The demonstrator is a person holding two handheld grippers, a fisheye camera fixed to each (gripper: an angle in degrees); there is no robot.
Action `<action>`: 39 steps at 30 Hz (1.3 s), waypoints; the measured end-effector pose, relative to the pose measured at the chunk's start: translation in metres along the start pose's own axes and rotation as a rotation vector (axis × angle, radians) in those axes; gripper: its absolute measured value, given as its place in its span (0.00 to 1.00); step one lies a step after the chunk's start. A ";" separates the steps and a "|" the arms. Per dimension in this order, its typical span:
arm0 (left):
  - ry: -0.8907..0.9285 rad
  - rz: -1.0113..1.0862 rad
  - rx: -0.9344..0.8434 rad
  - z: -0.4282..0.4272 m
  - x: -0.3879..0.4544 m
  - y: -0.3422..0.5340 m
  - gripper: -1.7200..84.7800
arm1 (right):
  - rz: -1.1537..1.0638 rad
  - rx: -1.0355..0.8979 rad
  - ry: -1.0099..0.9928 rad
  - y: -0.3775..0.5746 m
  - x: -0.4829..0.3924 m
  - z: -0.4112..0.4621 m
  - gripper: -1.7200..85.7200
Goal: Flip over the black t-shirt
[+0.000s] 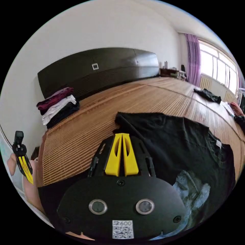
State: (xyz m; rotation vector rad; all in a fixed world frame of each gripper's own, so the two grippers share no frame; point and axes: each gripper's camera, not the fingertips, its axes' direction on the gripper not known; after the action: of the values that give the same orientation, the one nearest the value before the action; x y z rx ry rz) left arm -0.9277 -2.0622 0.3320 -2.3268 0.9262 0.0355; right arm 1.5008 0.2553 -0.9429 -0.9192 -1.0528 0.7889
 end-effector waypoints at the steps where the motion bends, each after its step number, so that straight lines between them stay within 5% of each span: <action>1: 0.038 0.015 0.049 -0.001 -0.006 0.008 0.02 | 0.022 0.128 0.005 0.008 -0.011 -0.038 0.01; 6: 0.037 0.054 0.051 0.048 -0.043 0.021 0.02 | 0.104 0.255 -0.150 0.025 -0.041 -0.156 0.01; 9: -0.028 0.021 0.007 0.099 -0.086 0.029 0.02 | 0.036 0.147 -0.218 0.051 -0.073 -0.221 0.01; 11: -0.243 -0.027 -0.095 0.138 -0.120 0.041 0.02 | 0.003 0.039 -0.231 0.090 -0.093 -0.279 0.01; 16: -0.415 0.000 -0.170 0.192 -0.162 0.067 0.02 | 0.117 -0.001 -0.072 0.211 -0.096 -0.424 0.01; 23: -0.504 0.078 -0.048 0.237 -0.204 0.030 0.02 | 0.419 -0.025 0.137 0.333 -0.068 -0.620 0.01; 28: -0.414 0.278 -0.055 0.342 -0.190 -0.045 0.02 | 0.528 0.015 0.135 0.363 -0.033 -0.712 0.01; 32: -0.328 0.472 -0.188 0.486 -0.166 -0.116 0.02 | 0.537 -0.036 -0.105 0.362 0.019 -0.748 0.01; 35: -0.261 0.516 -0.224 0.577 -0.163 -0.172 0.02 | 0.577 -0.120 -0.307 0.363 0.050 -0.752 0.01; 39: -0.226 0.465 -0.161 0.652 -0.178 -0.245 0.02 | 0.626 -0.106 -0.290 0.351 0.058 -0.787 0.01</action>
State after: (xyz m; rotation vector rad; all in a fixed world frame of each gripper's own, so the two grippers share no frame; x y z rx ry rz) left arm -0.7797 -1.4503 -0.0157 -2.1391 1.3630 0.5708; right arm 2.2276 0.2626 -1.4091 -1.2754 -1.0701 1.4282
